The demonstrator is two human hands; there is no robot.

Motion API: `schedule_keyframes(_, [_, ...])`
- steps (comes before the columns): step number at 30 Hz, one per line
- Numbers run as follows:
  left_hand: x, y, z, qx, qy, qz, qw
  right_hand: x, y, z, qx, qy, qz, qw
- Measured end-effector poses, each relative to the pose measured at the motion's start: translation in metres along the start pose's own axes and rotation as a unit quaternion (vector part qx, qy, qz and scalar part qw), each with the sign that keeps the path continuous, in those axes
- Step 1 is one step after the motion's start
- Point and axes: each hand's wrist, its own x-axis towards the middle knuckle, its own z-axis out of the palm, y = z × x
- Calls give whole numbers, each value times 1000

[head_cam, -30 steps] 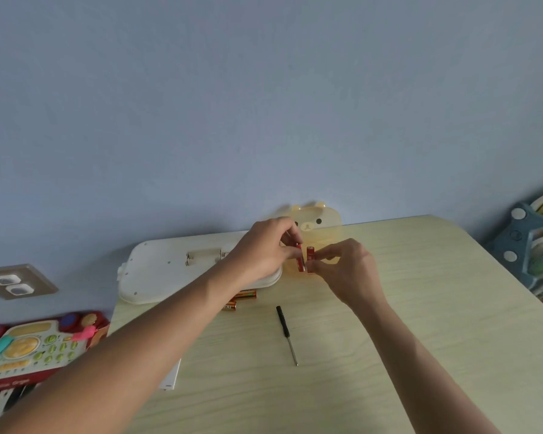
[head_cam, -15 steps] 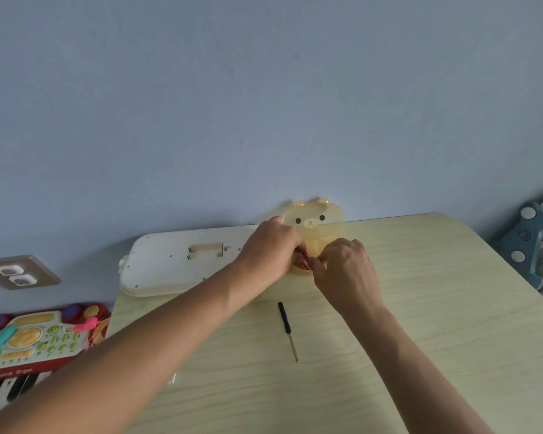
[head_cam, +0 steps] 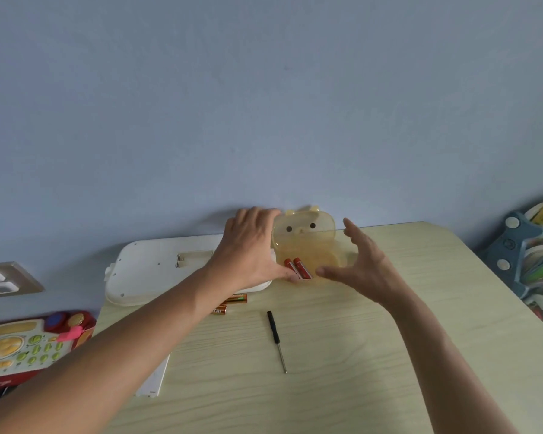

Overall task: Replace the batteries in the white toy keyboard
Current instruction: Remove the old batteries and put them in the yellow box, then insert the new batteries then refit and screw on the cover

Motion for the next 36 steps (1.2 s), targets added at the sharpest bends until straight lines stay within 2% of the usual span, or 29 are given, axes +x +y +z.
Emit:
schedule_keyframes(2, [1, 1, 4, 17, -22, 1, 1000, 6, 2, 3, -5, -51, -9, 999])
schedule_keyframes(4, [2, 2, 8, 27, -29, 3, 999, 10, 4, 7, -11, -64, -34, 997])
schedule_keyframes(9, [1, 4, 4, 27, 10, 39, 999, 9, 10, 11, 19, -7, -38, 999])
schedule_keyframes(14, [-4, 6, 9, 8, 61, 123, 991, 5, 11, 13, 21, 41, -16, 999])
schedule_keyframes(19, [-4, 3, 20, -19, 70, 141, 987, -1, 13, 11, 7, 52, 4, 999])
schedule_keyframes(21, [-3, 3, 20, -40, 50, 133, 989, -4, 13, 9, -2, 39, 0, 999])
schedule_keyframes(26, [1, 7, 10, -171, 3, 43, 984, -11, 3, 7, 39, 44, -16, 998])
schedule_keyframes(31, [3, 9, 9, -220, -12, 0, 975, -10, -3, 11, 20, 66, 1, 998])
schedule_keyframes(36, [2, 11, 10, -213, -11, -5, 977, -9, -3, 11, 15, 67, 7, 998])
